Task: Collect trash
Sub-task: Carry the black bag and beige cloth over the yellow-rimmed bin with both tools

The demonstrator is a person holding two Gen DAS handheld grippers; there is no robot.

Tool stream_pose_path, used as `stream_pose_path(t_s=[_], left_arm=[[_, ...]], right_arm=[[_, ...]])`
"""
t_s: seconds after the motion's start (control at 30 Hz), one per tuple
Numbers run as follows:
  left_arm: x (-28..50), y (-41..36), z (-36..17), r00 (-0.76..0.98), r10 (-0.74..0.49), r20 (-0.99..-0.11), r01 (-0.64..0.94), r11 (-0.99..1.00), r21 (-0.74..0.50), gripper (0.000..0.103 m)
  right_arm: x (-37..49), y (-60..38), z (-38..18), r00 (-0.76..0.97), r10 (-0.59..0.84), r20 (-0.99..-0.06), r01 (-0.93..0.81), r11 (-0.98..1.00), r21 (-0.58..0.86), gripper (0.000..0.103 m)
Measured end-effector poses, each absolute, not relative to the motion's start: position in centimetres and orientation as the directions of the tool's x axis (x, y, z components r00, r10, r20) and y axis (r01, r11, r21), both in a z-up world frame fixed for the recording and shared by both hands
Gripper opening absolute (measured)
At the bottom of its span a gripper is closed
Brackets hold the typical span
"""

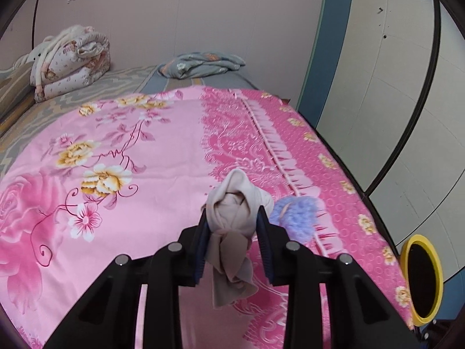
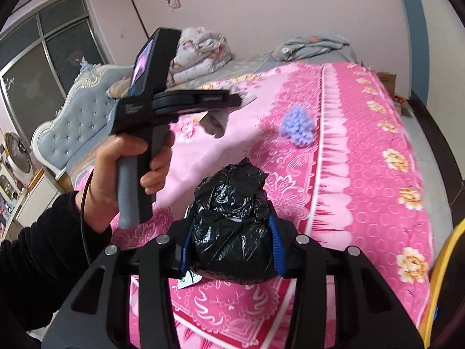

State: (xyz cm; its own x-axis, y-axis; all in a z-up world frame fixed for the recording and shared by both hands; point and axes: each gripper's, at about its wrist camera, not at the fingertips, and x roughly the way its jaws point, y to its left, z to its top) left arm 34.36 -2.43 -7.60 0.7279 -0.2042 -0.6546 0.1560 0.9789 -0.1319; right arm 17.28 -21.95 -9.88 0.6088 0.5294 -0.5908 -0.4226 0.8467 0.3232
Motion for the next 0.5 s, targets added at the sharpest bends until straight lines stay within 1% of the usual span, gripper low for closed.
stream_pose_path(t_s=[0.3, 0.37, 0.5], left_arm=[[30.5, -4.6, -3.1, 0.768, -0.233, -0.597, 0.2, 0.972, -0.122, 0.029], [29.7, -5.5, -2.1, 0.773, -0.222, -0.594, 0.198, 0.974, -0.106, 0.029], [28.5, -6.9, -0.8, 0.775, -0.25, -0.58, 0.225, 0.967, -0.116, 0.029]], right_arm=[[13.9, -25.8, -5.4, 0.719, 0.47, -0.512, -0.354, 0.882, 0.312, 0.04], [13.2, -26.9, -4.5, 0.745, 0.447, -0.495, -0.327, 0.892, 0.313, 0.04], [12.2, -29.1, -2.9, 0.787, 0.405, -0.465, -0.28, 0.907, 0.316, 0.04]])
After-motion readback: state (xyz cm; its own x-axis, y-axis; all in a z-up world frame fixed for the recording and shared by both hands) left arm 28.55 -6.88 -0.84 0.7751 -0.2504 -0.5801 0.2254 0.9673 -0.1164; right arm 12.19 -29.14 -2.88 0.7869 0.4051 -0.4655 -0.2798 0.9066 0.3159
